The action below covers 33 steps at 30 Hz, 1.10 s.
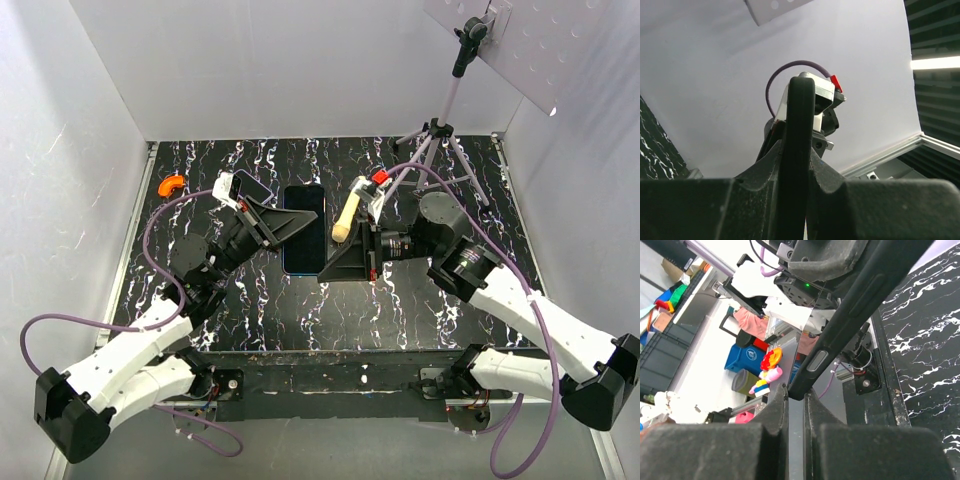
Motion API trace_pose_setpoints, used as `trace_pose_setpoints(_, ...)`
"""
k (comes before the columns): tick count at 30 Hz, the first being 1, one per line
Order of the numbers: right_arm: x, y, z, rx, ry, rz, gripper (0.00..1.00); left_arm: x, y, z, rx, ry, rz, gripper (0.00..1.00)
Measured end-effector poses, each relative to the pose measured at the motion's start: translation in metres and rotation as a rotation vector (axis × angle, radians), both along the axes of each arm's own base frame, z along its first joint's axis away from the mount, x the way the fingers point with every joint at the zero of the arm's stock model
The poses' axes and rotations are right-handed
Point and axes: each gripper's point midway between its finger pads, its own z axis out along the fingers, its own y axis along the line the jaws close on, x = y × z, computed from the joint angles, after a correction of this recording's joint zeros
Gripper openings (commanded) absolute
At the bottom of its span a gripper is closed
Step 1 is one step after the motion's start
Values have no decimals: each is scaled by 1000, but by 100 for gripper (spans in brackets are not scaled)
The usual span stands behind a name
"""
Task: Take the phone out of the phone case
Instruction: Remove the phone case from the phone.
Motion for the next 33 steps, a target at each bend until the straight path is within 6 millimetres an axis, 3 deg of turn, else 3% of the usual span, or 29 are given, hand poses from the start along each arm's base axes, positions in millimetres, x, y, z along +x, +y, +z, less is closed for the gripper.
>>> trace_pose_setpoints(10,9,-3,-9,16,-296,-42,1,-4,-9,5,-74,66,-122,0)
trace_pose_setpoints(17,22,3,-1,-58,-350,-68,1,1,-1,14,-123,83,-115,0)
trace_pose_setpoints(23,58,4,-3,-270,-150,-470,1,32,9,10,-161,130,18,0)
trace_pose_setpoints(28,90,-7,-29,-449,-80,-763,1,64,3,-15,-163,221,94,0)
trace_pose_setpoints(33,106,-13,-61,-481,-32,-768,1,89,-3,-48,-128,312,150,0)
